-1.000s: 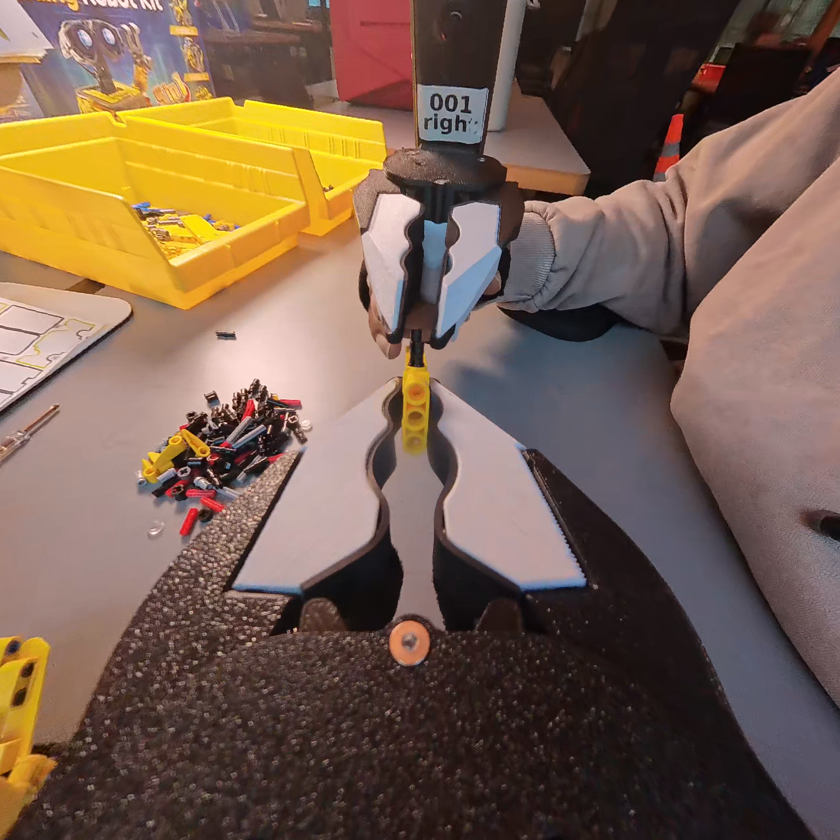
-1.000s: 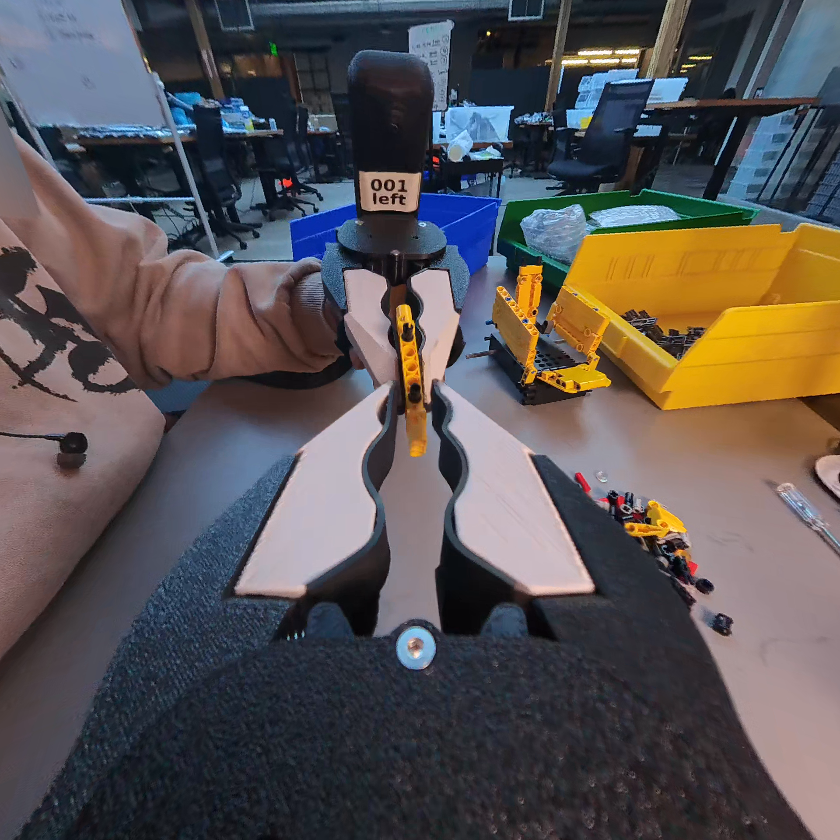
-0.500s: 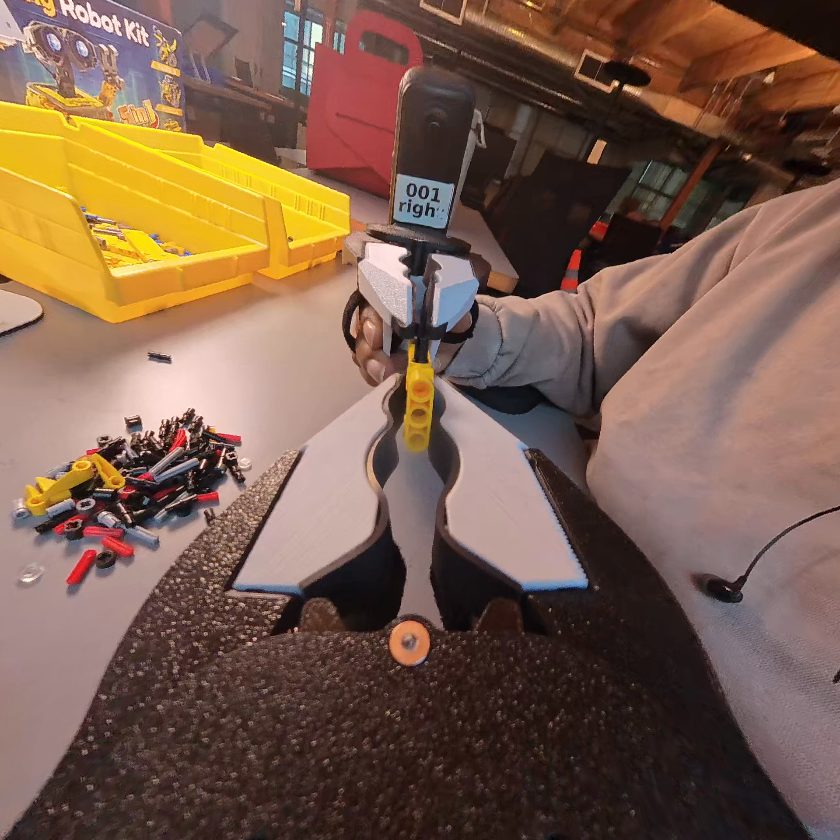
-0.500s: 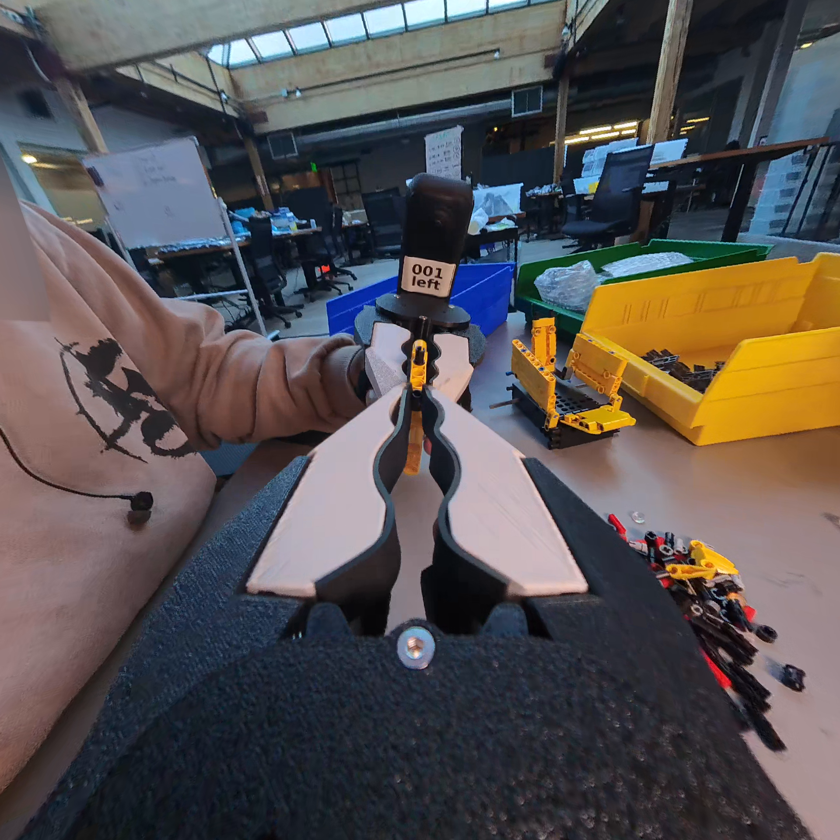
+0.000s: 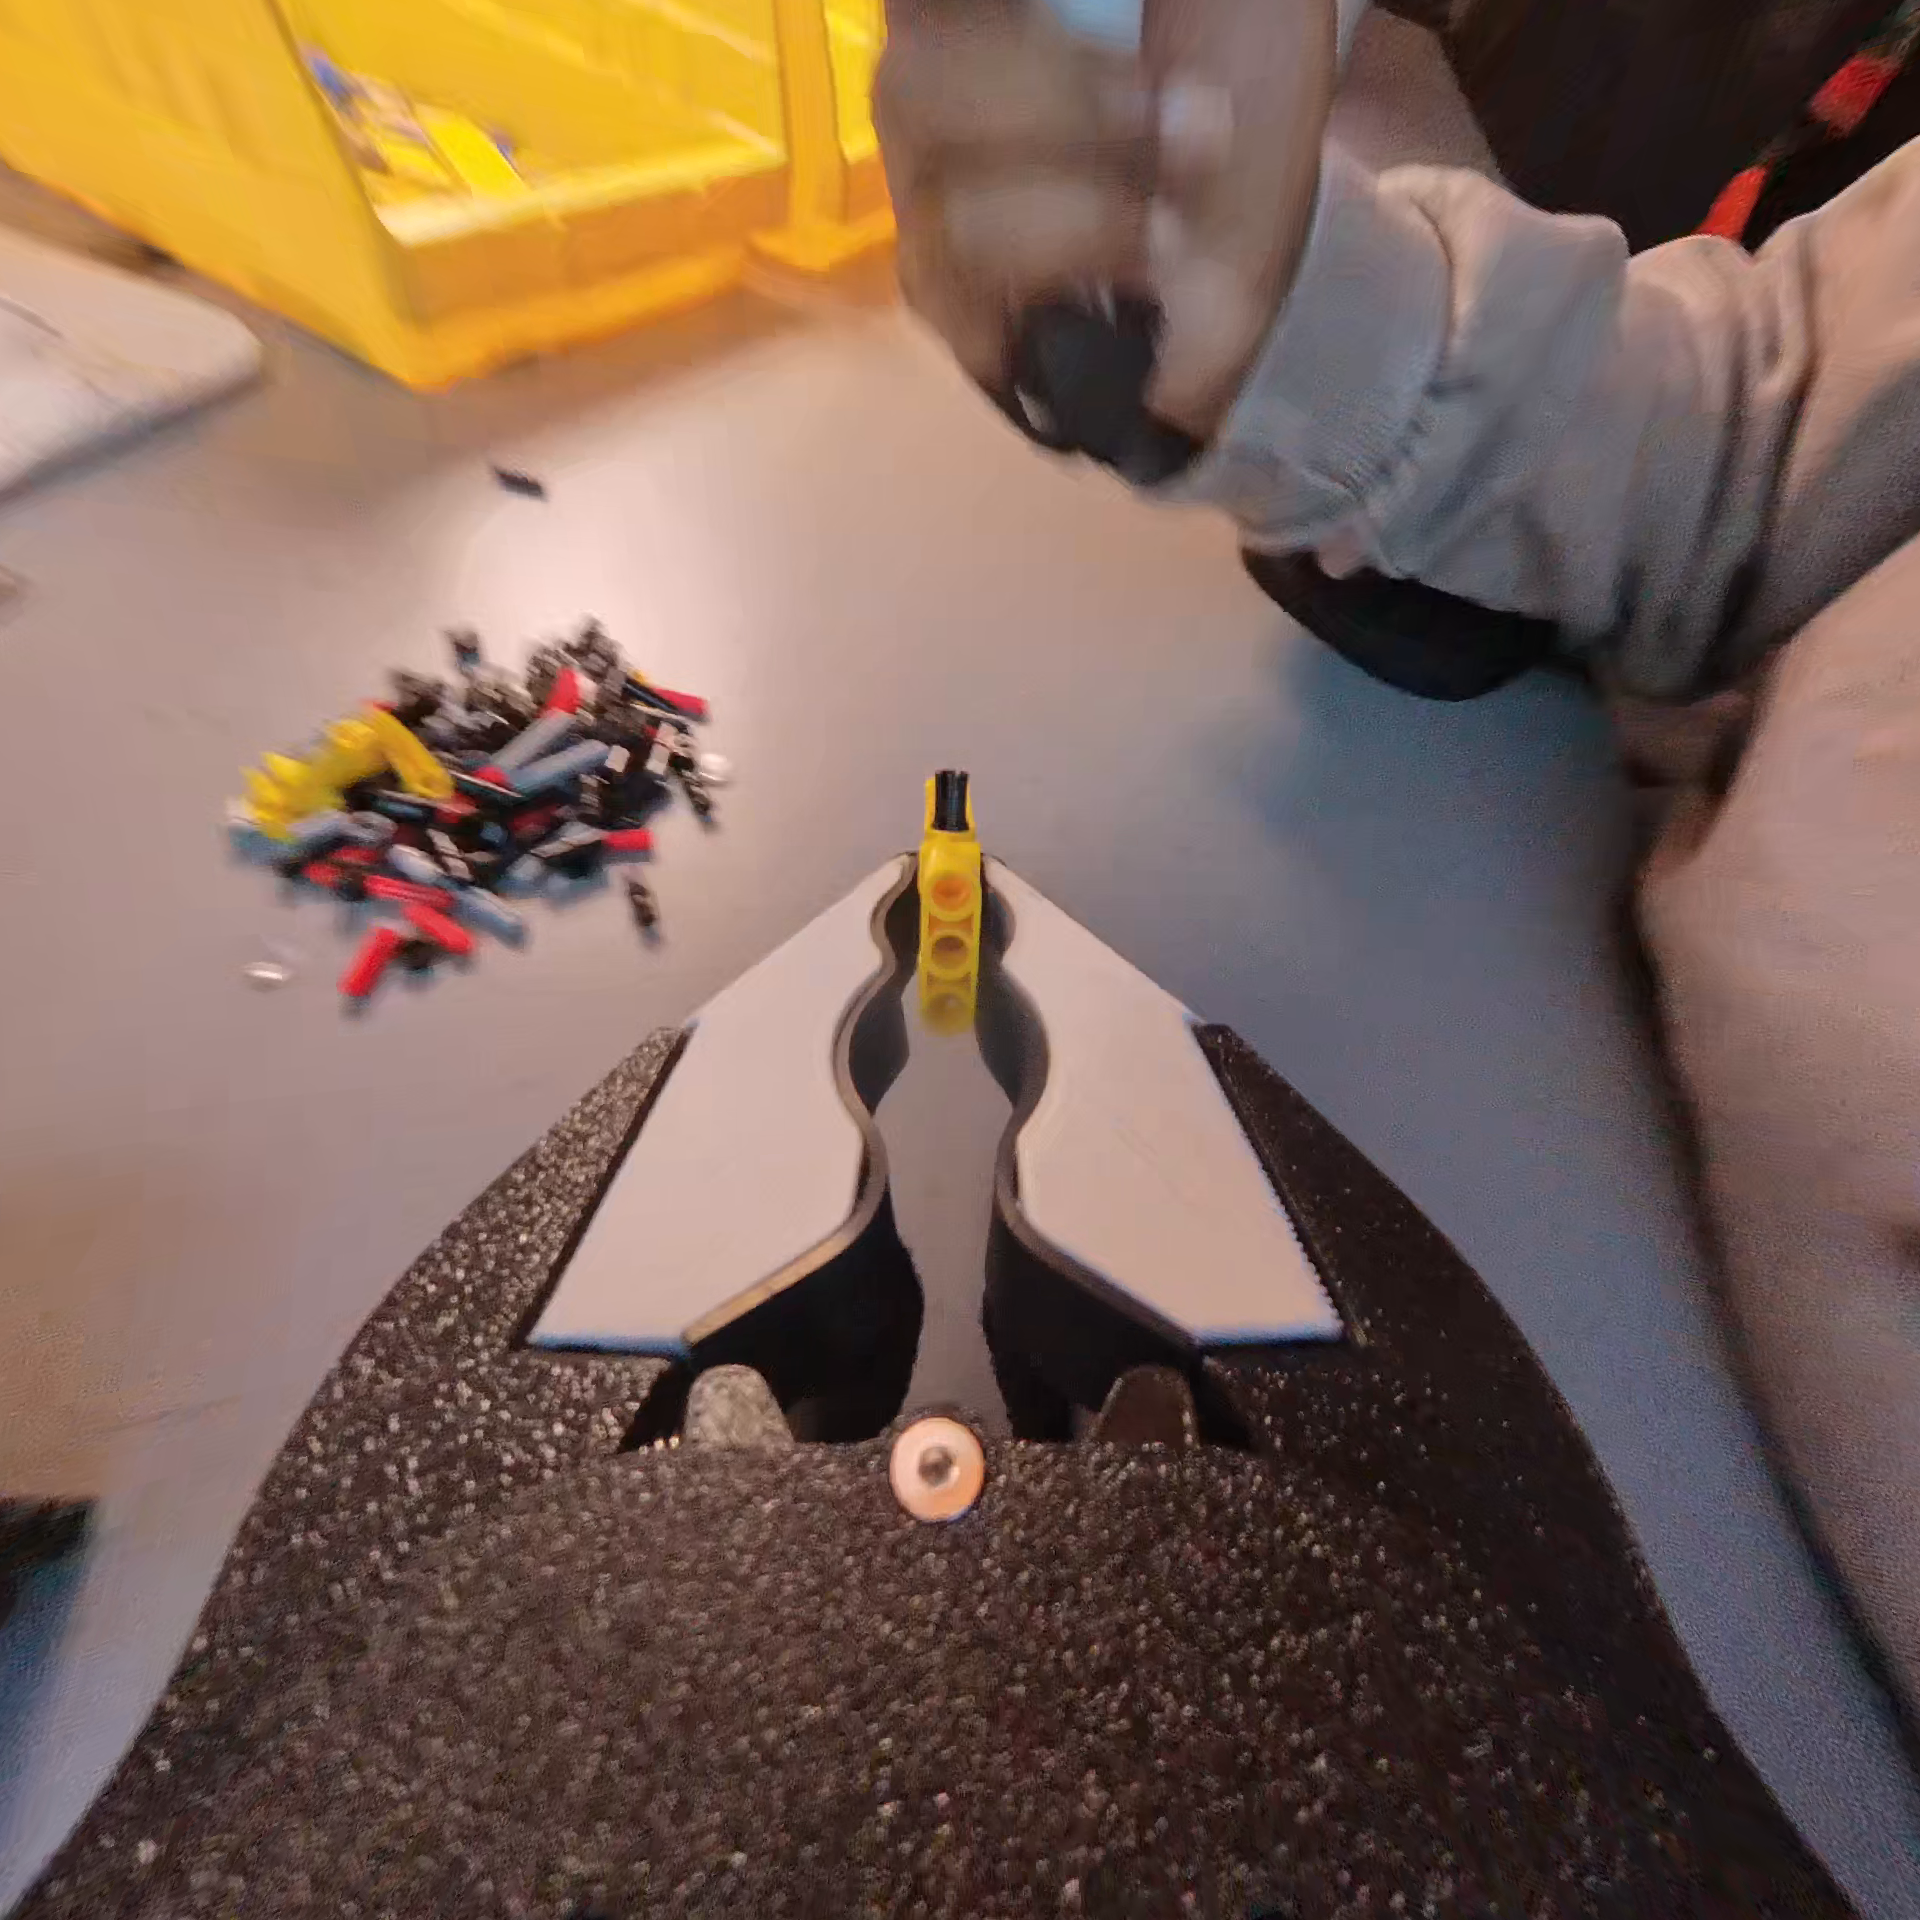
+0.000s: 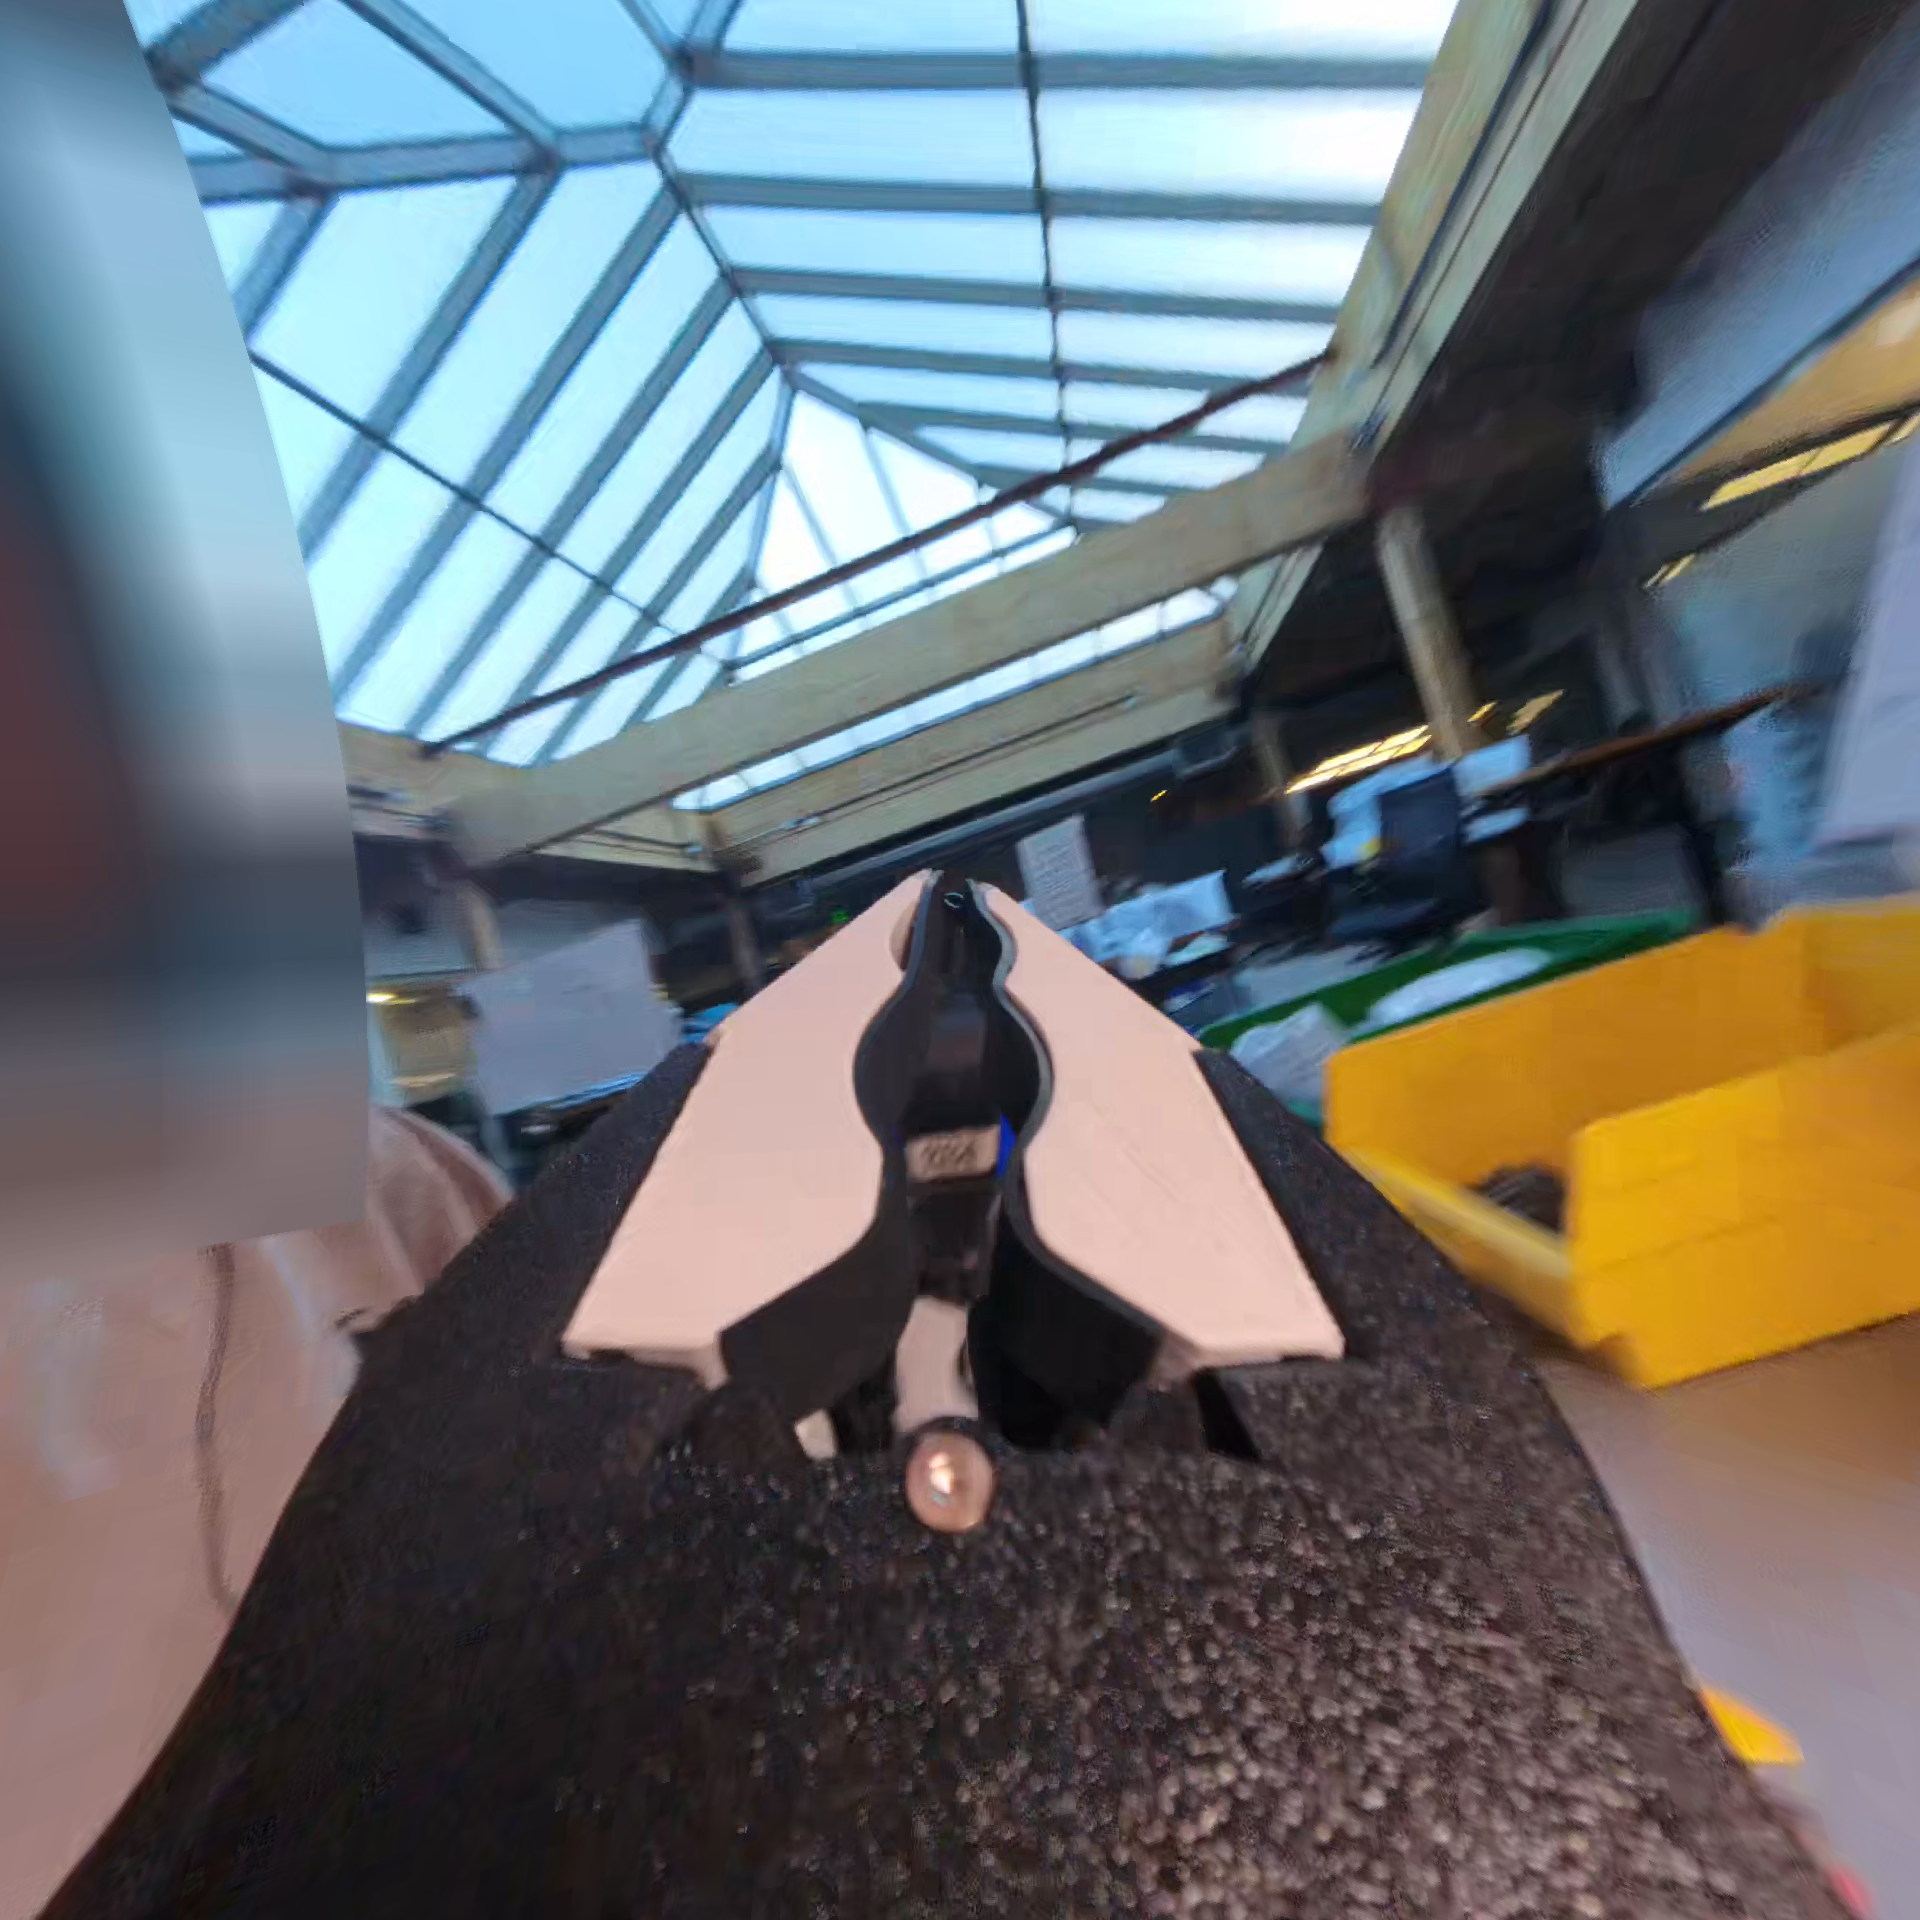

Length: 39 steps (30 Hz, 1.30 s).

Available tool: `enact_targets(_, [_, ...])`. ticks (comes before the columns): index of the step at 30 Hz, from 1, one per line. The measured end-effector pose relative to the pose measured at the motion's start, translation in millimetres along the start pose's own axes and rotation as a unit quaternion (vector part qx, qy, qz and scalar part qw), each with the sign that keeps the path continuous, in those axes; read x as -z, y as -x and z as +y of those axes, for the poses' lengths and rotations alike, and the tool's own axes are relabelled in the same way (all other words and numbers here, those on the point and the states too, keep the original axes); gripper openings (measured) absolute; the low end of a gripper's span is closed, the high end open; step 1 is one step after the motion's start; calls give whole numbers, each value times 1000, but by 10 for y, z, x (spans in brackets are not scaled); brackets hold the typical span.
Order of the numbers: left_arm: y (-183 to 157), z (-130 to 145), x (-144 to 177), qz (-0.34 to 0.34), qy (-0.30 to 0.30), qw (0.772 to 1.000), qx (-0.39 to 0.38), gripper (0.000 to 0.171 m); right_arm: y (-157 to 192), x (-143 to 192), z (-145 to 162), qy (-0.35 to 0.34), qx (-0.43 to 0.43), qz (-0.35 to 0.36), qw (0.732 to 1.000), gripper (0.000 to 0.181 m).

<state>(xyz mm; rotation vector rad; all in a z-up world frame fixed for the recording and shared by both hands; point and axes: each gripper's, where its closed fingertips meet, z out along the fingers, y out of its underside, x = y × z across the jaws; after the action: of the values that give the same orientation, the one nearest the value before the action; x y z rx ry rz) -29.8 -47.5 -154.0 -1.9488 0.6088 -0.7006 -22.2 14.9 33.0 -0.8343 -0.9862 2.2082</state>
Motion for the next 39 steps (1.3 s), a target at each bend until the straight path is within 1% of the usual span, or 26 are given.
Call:
enact_targets(1, [-115,-221,49,20,-57,998,-3,7,31,9,-183,28,79,17,996,0])
enact_targets(2, [-116,-394,111,13,-85,996,-9,7,124,-47,-184,72,138,23,987,0])
enact_targets(3, [-89,-477,127,8,-94,995,-16,7,164,-87,-116,104,169,31,980,0])
enact_targets(4, [-57,-484,106,5,-87,996,-15,7,99,-88,-6,131,181,52,973,2])
enact_targets(5, [-18,-441,72,-5,-71,997,-20,7,-69,-49,153,164,187,85,965,2])
enact_targets(6, [27,-391,45,-17,-60,998,-23,7,-294,35,386,219,196,119,948,2])
enact_targets(8, [98,-296,33,-33,-51,998,-14,7,-658,255,893,334,192,161,909,3])
enact_targets(10, [161,-206,58,-53,-39,998,-14,6,-903,422,1235,407,214,187,868,3])
enact_targets(11, [180,-170,69,-61,-31,997,-18,6,-1026,509,1369,442,232,202,843,3])
enact_targets(12, [207,-147,78,-73,-25,997,-23,6,-1114,579,1490,469,237,211,824,4])
enact_targets(14, [243,-133,83,-87,-18,995,-33,7,-1220,674,1653,500,236,222,803,4])
enact_targets(16, [263,-139,87,-95,-17,995,-40,6,-1232,703,1717,506,230,221,801,6])
enact_targets(17, [274,-135,90,-100,-16,994,-44,6,-1222,697,1704,501,229,222,805,8])
enact_targets(18, [279,-125,95,-103,-14,994,-47,7,-1193,667,1664,489,227,220,813,11])
enact_targets(20, [272,-110,101,-101,-11,994,-49,7,-1063,529,1529,447,213,201,845,18])
enact_targets(21, [270,-110,107,-101,-11,994,-50,7,-960,444,1466,426,203,180,863,19])
enact_targets(23, [259,-119,114,-99,-13,994,-53,7,-636,262,1401,389,169,106,899,23])
enact_targets(24, [250,-126,115,-98,-14,994,-56,6,-487,204,1403,382,151,73,909,23])
enact_targets(26, [212,-131,106,-92,-13,993,-66,7,-347,141,1440,380,154,47,911,23])
enact_targets(28, [189,-116,90,-91,-7,993,-75,6,-263,135,1544,399,168,26,901,20])
enact_targets(31, [168,-96,71,-88,0,993,-81,6,-231,140,1622,412,181,17,893,5])
enact_targets(34, [149,-91,64,-82,0,993,-80,6,-217,149,1632,416,174,15,893,4])
enact_targets(37, [136,-152,84,-85,-17,992,-89,8,-187,141,1594,408,168,10,897,3])
enact_targets(39, [127,-255,137,-85,-49,991,-87,18,-200,158,1577,409,166,15,897,3])
